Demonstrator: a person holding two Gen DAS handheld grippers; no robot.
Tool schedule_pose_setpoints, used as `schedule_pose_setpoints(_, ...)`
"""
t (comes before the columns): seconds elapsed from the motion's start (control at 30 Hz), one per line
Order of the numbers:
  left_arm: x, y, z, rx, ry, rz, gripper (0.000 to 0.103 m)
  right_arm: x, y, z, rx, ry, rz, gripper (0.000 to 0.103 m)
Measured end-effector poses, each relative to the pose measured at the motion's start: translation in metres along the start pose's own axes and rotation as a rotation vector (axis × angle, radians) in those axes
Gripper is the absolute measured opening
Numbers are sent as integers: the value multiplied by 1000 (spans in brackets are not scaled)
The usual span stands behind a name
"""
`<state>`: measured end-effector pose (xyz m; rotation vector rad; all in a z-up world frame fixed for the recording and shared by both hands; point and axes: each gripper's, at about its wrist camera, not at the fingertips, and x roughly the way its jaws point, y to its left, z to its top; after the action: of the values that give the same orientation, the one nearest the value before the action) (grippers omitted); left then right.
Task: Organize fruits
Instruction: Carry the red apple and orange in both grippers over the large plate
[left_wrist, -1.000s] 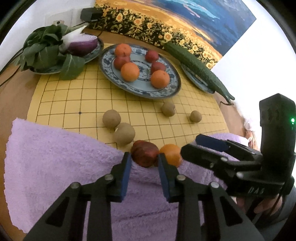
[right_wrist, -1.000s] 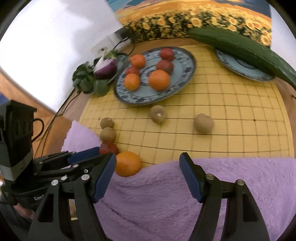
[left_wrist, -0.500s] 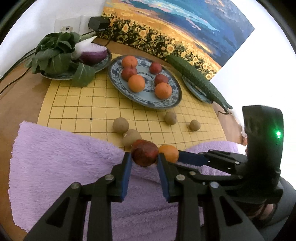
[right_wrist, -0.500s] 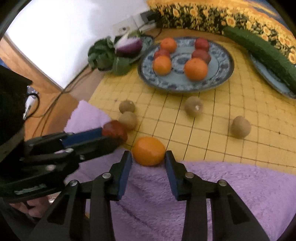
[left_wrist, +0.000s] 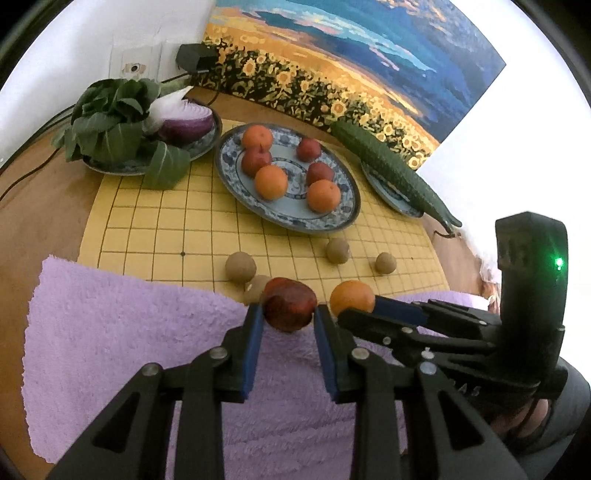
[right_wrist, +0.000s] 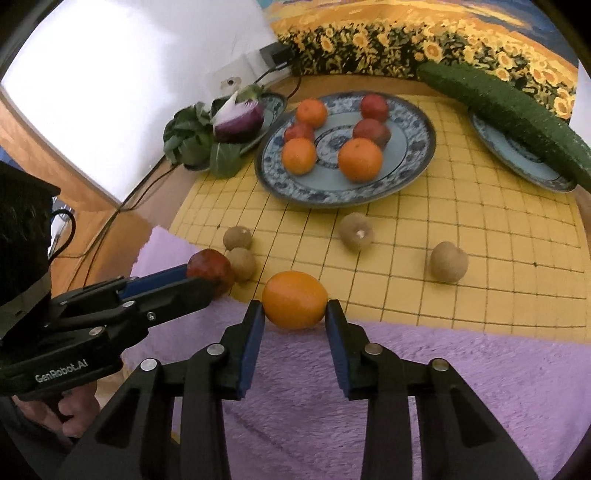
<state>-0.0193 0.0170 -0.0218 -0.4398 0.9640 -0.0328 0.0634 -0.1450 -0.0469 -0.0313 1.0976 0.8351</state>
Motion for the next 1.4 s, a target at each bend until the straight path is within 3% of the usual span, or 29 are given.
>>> schedule_pose_setpoints(1.4, -1, 4, 43, -3, -70, 12, 28, -8, -21, 40, 36, -63, 16, 35)
